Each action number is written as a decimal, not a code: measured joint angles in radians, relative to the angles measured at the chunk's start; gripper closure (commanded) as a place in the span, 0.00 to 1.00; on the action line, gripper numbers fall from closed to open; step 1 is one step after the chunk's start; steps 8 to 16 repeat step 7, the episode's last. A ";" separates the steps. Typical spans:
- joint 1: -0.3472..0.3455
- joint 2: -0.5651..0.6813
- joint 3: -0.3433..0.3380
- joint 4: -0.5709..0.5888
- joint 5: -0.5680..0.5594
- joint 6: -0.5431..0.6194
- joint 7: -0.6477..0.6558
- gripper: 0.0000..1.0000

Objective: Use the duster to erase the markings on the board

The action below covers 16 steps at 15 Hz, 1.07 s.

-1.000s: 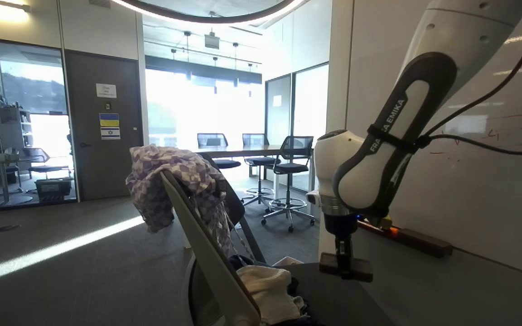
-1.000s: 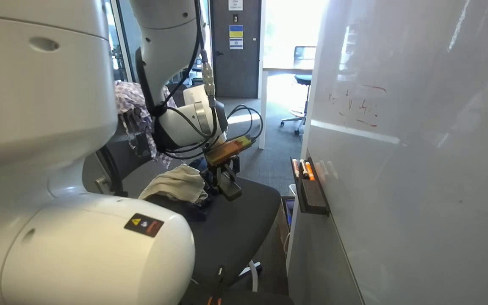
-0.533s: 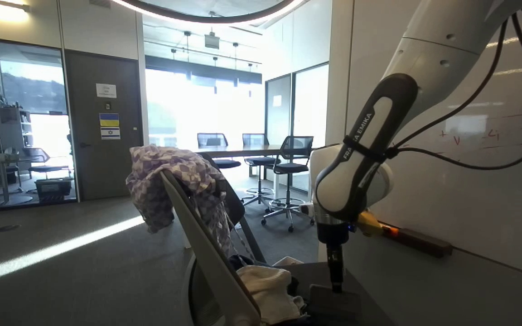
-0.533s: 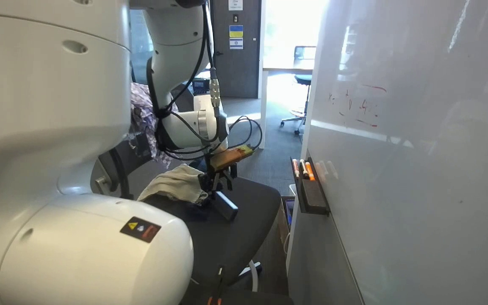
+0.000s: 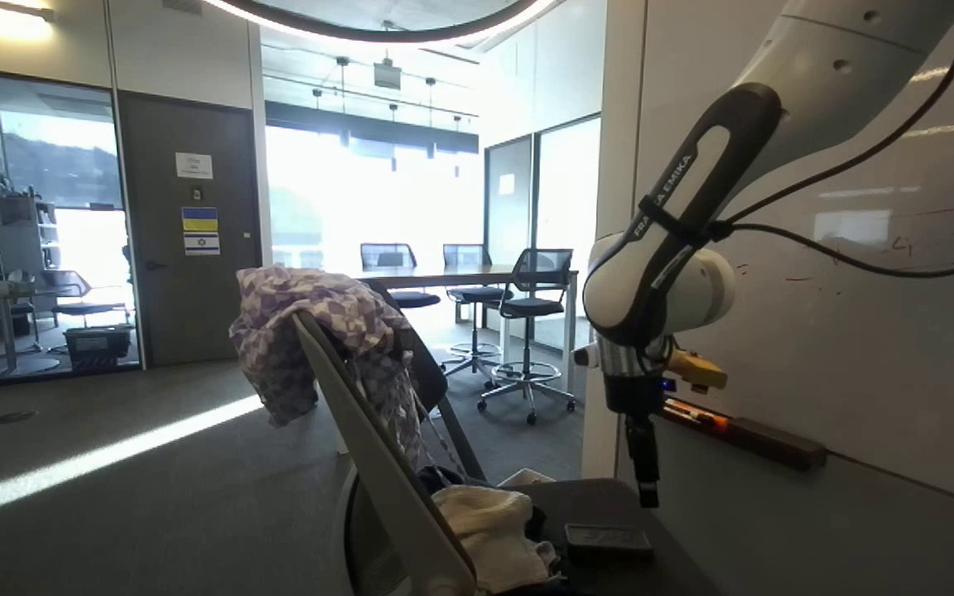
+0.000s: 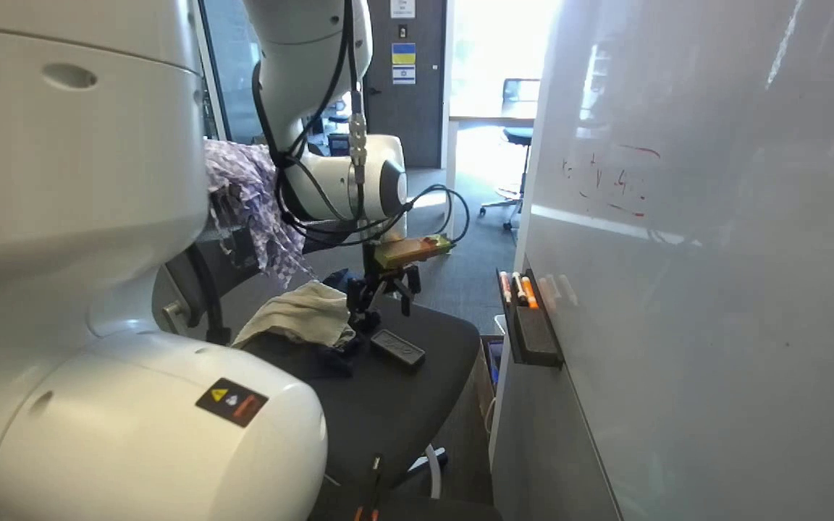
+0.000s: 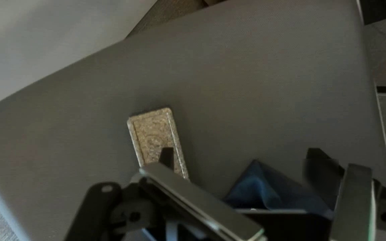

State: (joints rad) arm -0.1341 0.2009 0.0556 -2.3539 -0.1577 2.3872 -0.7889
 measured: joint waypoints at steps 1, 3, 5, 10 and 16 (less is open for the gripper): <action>0.000 -0.030 -0.008 -0.003 0.000 -0.034 0.000 0.00; 0.000 -0.091 -0.021 -0.014 0.008 -0.070 0.000 0.00; 0.001 -0.151 -0.031 -0.031 0.022 -0.093 0.000 0.00; 0.004 -0.207 -0.043 -0.052 0.023 -0.116 0.000 0.00; 0.004 -0.207 -0.043 -0.052 0.023 -0.116 0.000 0.00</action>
